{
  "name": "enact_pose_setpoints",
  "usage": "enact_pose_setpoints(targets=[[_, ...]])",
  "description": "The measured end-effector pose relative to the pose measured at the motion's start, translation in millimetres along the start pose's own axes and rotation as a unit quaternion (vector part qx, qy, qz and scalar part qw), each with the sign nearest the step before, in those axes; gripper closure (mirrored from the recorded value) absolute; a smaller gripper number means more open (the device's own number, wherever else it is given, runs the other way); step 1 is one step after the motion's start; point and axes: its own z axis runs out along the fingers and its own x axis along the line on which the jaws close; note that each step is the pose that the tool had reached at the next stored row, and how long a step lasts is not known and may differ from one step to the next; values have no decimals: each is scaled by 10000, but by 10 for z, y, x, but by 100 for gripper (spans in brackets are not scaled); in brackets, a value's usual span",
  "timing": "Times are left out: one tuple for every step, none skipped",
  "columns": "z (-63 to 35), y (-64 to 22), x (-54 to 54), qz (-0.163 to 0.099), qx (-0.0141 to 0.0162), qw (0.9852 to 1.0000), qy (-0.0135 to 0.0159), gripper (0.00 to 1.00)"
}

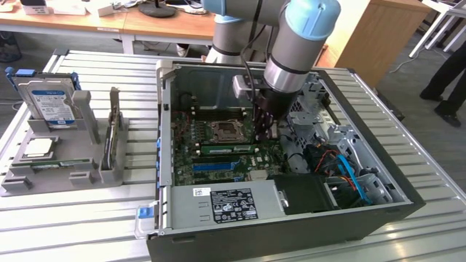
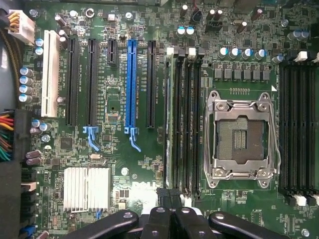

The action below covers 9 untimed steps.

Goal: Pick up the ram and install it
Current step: 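Press down the ram until it locks into place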

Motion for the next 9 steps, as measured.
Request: enact_pose_setpoints(targets=[[1,0,0,0,0,10000,1,89],[1,0,0,0,0,10000,1,89],[1,0,0,0,0,10000,1,89],[1,0,0,0,0,10000,1,89],[3,0,0,0,0,10000,0,89],[10,-1,-1,0,1,10000,-2,89],[18,-1,0,0,1,10000,-1,89],[28,-1,1,0,0,10000,0,89],[38,-1,1,0,0,10000,0,89]])
